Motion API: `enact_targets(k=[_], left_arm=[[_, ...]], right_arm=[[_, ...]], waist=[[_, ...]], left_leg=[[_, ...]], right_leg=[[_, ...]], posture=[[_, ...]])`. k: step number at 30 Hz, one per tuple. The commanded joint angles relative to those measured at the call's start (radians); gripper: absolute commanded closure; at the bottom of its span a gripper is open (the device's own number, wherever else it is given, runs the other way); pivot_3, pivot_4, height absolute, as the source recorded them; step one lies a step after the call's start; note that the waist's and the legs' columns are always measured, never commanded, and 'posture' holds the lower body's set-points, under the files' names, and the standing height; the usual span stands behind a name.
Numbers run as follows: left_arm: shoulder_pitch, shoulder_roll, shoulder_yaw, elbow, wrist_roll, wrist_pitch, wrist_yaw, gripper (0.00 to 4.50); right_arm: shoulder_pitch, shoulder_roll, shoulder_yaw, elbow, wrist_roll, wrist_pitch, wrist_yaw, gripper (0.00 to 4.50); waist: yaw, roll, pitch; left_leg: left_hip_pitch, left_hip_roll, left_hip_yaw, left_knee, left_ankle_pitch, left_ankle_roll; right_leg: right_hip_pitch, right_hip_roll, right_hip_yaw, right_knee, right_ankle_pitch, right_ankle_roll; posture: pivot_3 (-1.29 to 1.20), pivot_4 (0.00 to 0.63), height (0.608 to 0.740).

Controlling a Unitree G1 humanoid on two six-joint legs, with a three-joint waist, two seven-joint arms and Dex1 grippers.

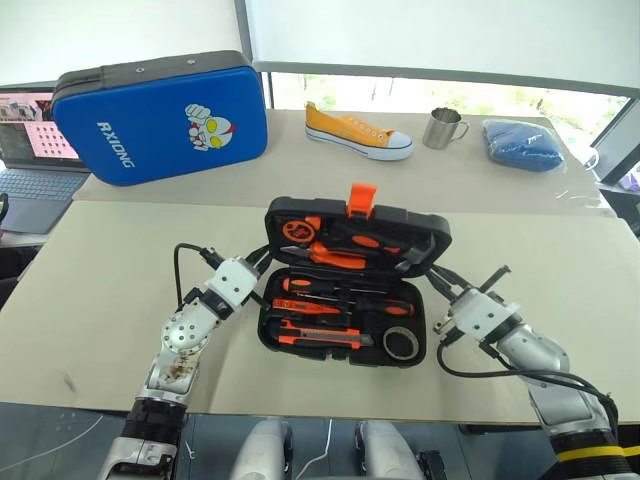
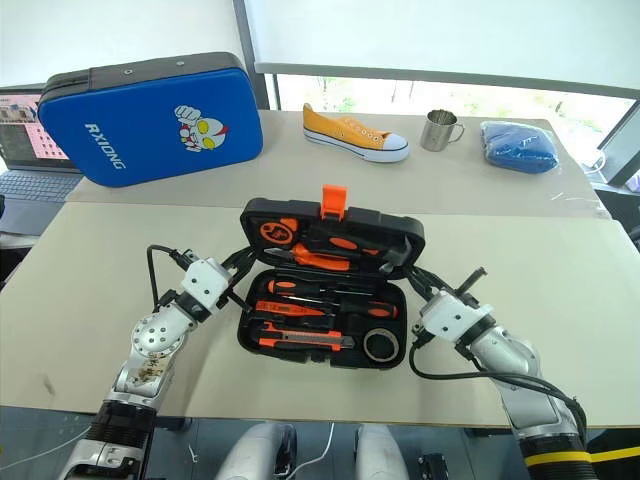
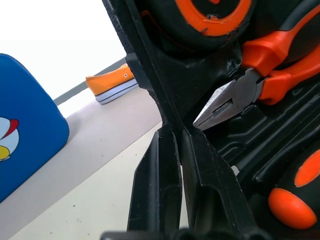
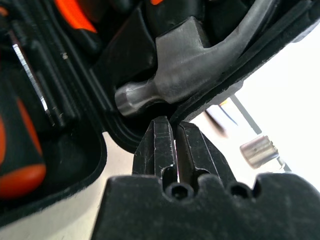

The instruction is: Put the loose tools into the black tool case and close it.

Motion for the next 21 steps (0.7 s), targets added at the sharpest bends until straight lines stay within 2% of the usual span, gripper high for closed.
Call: enact_targets(k=[1, 5, 6, 7, 8, 9, 15, 18, 19, 21], left_arm=[[0.023, 0.026, 0.027, -0.034, 0.014, -0.008, 0.018, 4.49], [0.069, 0.037, 0.031, -0.073, 0.006, -0.003, 0.014, 4.49], [0.074, 0.038, 0.032, -0.078, 0.005, 0.001, 0.016, 4.14], [0.089, 0.043, 0.037, -0.094, 0.000, 0.001, 0.014, 3.74], [0.103, 0.048, 0.042, -0.107, 0.002, -0.002, 0.017, 3.56], [0.118, 0.051, 0.049, -0.122, -0.002, 0.002, 0.019, 3.14], [0.207, 0.093, 0.097, -0.220, -0.039, 0.050, 0.004, 0.94], [0.329, 0.194, 0.223, -0.334, -0.197, 0.203, -0.101, 0.01], [0.365, 0.234, 0.254, -0.362, -0.249, 0.255, -0.147, 0.00], [0.416, 0.312, 0.288, -0.391, -0.311, 0.307, -0.239, 0.00]], right_arm=[[0.039, -0.023, 0.014, -0.031, -0.025, -0.034, 0.024, 4.50], [0.097, -0.047, 0.017, -0.079, -0.024, -0.070, 0.040, 4.50], [0.106, -0.051, 0.016, -0.089, -0.024, -0.072, 0.039, 4.50], [0.131, -0.060, 0.014, -0.112, -0.011, -0.074, 0.047, 4.13], [0.152, -0.067, 0.009, -0.132, -0.009, -0.082, 0.048, 3.74], [0.180, -0.079, 0.007, -0.153, 0.005, -0.085, 0.061, 3.52], [0.323, -0.153, -0.049, -0.247, 0.071, -0.083, 0.129, 1.41], [0.550, -0.292, -0.166, -0.374, 0.291, 0.071, 0.320, 0.46], [0.618, -0.331, -0.207, -0.414, 0.359, 0.123, 0.378, 0.06], [0.695, -0.373, -0.256, -0.460, 0.427, 0.180, 0.444, 0.06]], waist=[[-0.001, 0.000, 0.000], [-0.002, 0.001, -0.001], [-0.002, 0.001, -0.001], [-0.002, 0.001, -0.001], [-0.003, 0.001, -0.001], [-0.003, 0.001, -0.001], [-0.001, 0.001, -0.001], [-0.003, 0.001, -0.002], [-0.003, 0.001, -0.002], [-0.004, 0.000, -0.002]], left_leg=[[0.002, 0.000, 0.000, 0.000, 0.000, 0.000], [0.002, 0.001, 0.000, 0.000, -0.001, 0.001], [0.002, 0.001, 0.000, 0.000, -0.001, 0.001], [0.002, 0.001, 0.000, 0.000, -0.001, 0.001], [0.002, 0.001, 0.000, 0.000, -0.001, 0.001], [0.002, 0.002, 0.000, 0.000, -0.001, 0.001], [0.002, 0.002, 0.000, 0.001, -0.001, 0.001], [0.003, 0.003, 0.001, 0.000, -0.001, 0.001], [0.002, 0.005, 0.001, 0.000, -0.001, 0.002], [0.004, 0.009, 0.001, -0.001, -0.003, 0.001]], right_leg=[[0.002, 0.000, 0.000, 0.000, 0.000, 0.000], [0.002, 0.000, 0.000, 0.000, 0.000, 0.000], [0.002, 0.000, 0.000, 0.000, 0.000, 0.000], [0.002, 0.000, 0.000, 0.000, 0.000, -0.001], [0.002, 0.000, 0.000, 0.000, 0.000, -0.001], [0.002, 0.000, 0.000, 0.000, 0.000, -0.001], [0.003, 0.000, 0.000, 0.000, -0.001, -0.001], [0.003, 0.000, 0.000, -0.001, -0.001, -0.001], [0.003, 0.000, 0.000, 0.000, -0.002, -0.002], [0.005, 0.002, -0.001, -0.002, -0.004, -0.004]], posture=[[0.00, 0.150, 0.739], [0.00, 0.150, 0.739], [0.00, 0.150, 0.739], [0.00, 0.150, 0.739], [0.00, 0.150, 0.739], [0.00, 0.150, 0.739], [0.00, 0.150, 0.739], [0.00, 0.150, 0.739], [0.00, 0.150, 0.739], [0.00, 0.150, 0.739]])
